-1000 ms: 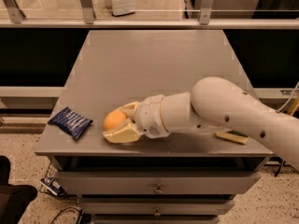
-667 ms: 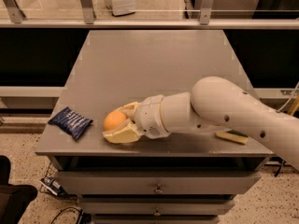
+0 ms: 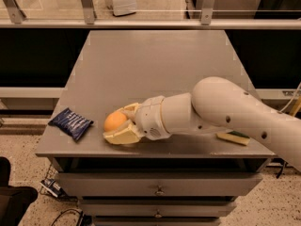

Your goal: Move orange near rxbar blueberry

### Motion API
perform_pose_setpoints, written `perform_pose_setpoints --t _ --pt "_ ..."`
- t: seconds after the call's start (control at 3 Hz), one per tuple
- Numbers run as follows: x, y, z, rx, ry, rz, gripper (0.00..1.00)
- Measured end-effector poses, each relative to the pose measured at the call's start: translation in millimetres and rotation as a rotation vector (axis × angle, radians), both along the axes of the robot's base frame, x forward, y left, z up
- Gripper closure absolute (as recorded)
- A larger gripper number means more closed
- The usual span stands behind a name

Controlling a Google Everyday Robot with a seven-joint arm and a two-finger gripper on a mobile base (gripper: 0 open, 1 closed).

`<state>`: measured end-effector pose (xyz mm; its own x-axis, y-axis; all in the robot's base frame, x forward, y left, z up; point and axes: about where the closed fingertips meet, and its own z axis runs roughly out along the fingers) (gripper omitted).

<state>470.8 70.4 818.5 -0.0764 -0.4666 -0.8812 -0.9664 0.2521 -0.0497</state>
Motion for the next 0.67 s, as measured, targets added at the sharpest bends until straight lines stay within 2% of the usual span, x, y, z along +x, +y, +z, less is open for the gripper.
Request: perform_pose_setpoints --t 0.67 --pt "-0.9 1.7 0.4 -0.001 -0.001 0.004 0.38"
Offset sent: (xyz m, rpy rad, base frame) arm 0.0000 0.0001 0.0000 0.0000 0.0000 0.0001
